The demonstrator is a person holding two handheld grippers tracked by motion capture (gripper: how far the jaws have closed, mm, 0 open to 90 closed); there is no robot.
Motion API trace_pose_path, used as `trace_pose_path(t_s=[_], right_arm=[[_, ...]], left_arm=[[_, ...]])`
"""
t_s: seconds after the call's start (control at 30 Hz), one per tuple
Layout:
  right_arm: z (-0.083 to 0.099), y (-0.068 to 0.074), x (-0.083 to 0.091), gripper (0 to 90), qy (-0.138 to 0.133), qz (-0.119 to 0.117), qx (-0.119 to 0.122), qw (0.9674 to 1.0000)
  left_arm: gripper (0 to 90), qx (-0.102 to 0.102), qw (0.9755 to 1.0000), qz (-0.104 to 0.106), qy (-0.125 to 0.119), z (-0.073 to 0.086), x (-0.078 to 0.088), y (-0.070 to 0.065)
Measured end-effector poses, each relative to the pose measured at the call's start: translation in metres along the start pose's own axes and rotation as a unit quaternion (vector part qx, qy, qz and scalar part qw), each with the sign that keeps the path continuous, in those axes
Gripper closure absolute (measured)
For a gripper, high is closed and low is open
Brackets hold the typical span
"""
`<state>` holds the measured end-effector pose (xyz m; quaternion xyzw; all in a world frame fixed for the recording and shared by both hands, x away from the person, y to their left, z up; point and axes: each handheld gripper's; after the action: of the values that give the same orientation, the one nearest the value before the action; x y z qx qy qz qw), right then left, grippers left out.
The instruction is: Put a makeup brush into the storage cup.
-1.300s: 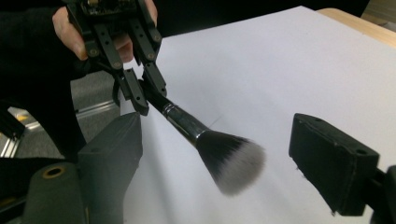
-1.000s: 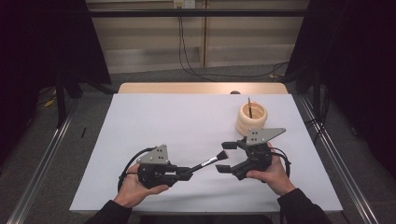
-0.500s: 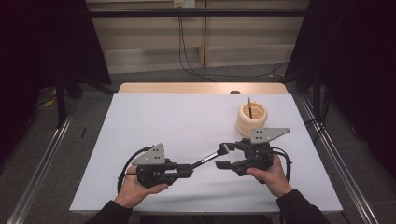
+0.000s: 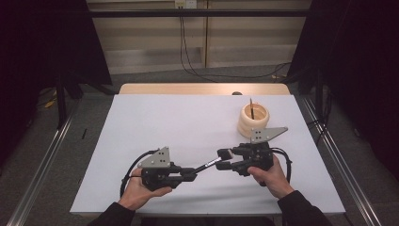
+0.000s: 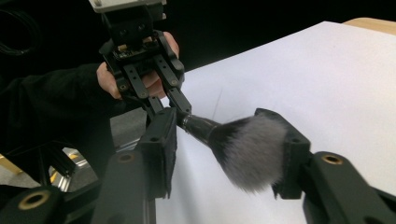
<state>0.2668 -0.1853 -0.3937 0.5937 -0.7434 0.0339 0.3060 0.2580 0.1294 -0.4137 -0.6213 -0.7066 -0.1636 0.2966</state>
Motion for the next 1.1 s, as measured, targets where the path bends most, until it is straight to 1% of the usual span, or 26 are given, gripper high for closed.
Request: trace_pose_path(t_s=[0.03, 0.07, 0.13, 0.2, 0.23, 0.27, 0.3, 0.33, 0.37, 0.47, 0.5, 0.53, 0.6, 0.63, 0.73, 0.77, 0.87, 0.9, 0.93, 1.0, 1.03, 1.07, 1.1], right_arm=[[0.0, 0.0, 0.0, 52.6, 0.001, 0.0, 0.0, 1.0], [0.0, -0.001, 0.0, 53.6, 0.001, -0.001, -0.002, 1.0], [0.001, -0.002, 0.0, 55.5, 0.002, -0.004, -0.001, 1.0], [0.002, -0.002, 0.001, 55.5, 0.002, -0.008, -0.005, 1.0], [0.002, -0.003, 0.001, 55.4, 0.0, -0.011, -0.007, 0.9999], [0.003, -0.004, 0.001, 54.6, 0.001, -0.011, -0.01, 0.9999], [0.004, -0.005, 0.0, 54.0, 0.003, -0.01, -0.012, 0.9999], [0.004, -0.006, 0.0, 54.0, 0.005, -0.013, -0.013, 0.9998], [0.005, -0.006, -0.001, 54.5, 0.006, -0.015, -0.015, 0.9998], [0.004, -0.006, -0.002, 58.5, 0.007, -0.018, -0.014, 0.9997], [0.004, -0.006, -0.002, 61.6, 0.006, -0.018, -0.015, 0.9997], [0.004, -0.007, -0.002, 64.1, 0.006, -0.019, -0.015, 0.9997], [0.005, -0.007, -0.001, 67.4, 0.003, -0.021, -0.019, 0.9996], [0.005, -0.008, -0.001, 69.0, 0.002, -0.023, -0.02, 0.9996], [0.005, -0.008, -0.001, 70.8, -0.001, -0.026, -0.021, 0.9994], [0.005, -0.008, -0.001, 72.4, 0.001, -0.024, -0.02, 0.9995], [0.005, -0.008, 0.0, 74.4, -0.001, -0.032, -0.02, 0.9993], [0.005, -0.008, 0.0, 74.9, 0.0, -0.034, -0.02, 0.9992], [0.005, -0.008, -0.001, 75.1, -0.001, -0.035, -0.018, 0.9992], [0.004, -0.008, -0.001, 75.7, 0.001, -0.04, -0.019, 0.999], [0.004, -0.007, -0.001, 76.0, 0.003, -0.043, -0.015, 0.9989], [0.004, -0.007, 0.0, 76.4, 0.003, -0.045, -0.014, 0.9989], [0.003, -0.006, 0.0, 76.7, 0.003, -0.046, -0.014, 0.9988]], left_arm=[[79.5, 0.002, 1.0, -0.004, 0.002, 0.0, 0.0, 0.0], [79.5, 0.001, 1.0, -0.003, 0.004, 0.0, 0.0, 0.0], [79.5, 0.002, 1.0, -0.001, -0.002, 0.001, -0.001, 0.001], [79.5, 0.004, 1.0, 0.003, -0.008, 0.001, 0.0, 0.001], [79.5, 0.005, 0.9999, -0.004, -0.009, 0.001, 0.0, 0.001], [79.5, 0.005, 0.9999, -0.003, -0.012, 0.001, 0.0, 0.002], [79.5, 0.004, 1.0, -0.006, -0.005, 0.0, 0.001, 0.002], [79.5, 0.004, 0.9999, -0.004, -0.01, 0.001, 0.0, 0.002], [79.5, 0.006, 1.0, -0.003, -0.006, 0.001, 0.0, 0.002], [79.5, 0.007, 1.0, -0.004, -0.004, 0.002, -0.002, 0.002], [79.5, 0.007, 1.0, -0.006, -0.004, 0.002, -0.002, 0.003], [79.5, 0.008, 0.9999, -0.004, -0.006, 0.002, -0.002, 0.002], [79.5, 0.005, 1.0, -0.006, 0.001, 0.002, -0.003, 0.002], [79.5, 0.004, 1.0, -0.005, 0.001, 0.003, -0.004, 0.002], [79.5, 0.0, 0.9999, -0.006, 0.012, 0.003, -0.007, 0.002], [79.4, -0.001, 0.9999, -0.006, 0.012, 0.003, -0.007, 0.002], [79.3, -0.001, 1.0, -0.001, 0.008, 0.004, -0.009, 0.003], [79.1, -0.002, 0.9999, -0.003, 0.01, 0.005, -0.009, 0.003], [79.0, -0.001, 1.0, -0.003, 0.007, 0.005, -0.011, 0.003], [78.4, -0.004, 0.9999, -0.004, 0.012, 0.006, -0.011, 0.003], [77.9, -0.003, 0.9999, -0.008, 0.014, 0.006, -0.011, 0.004], [77.2, -0.003, 0.9999, -0.005, 0.013, 0.007, -0.012, 0.005], [76.5, 0.001, 0.9998, -0.009, 0.015, 0.007, -0.012, 0.005]])
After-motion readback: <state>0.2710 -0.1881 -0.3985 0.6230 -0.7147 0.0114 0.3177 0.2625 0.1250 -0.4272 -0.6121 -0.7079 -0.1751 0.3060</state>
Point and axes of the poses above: each handheld gripper's, and its own axes: x roughly backward along the jaws, z roughly out of its underside, y roughly to its left, and after that the axes turned 13 degrees about y, right-handed
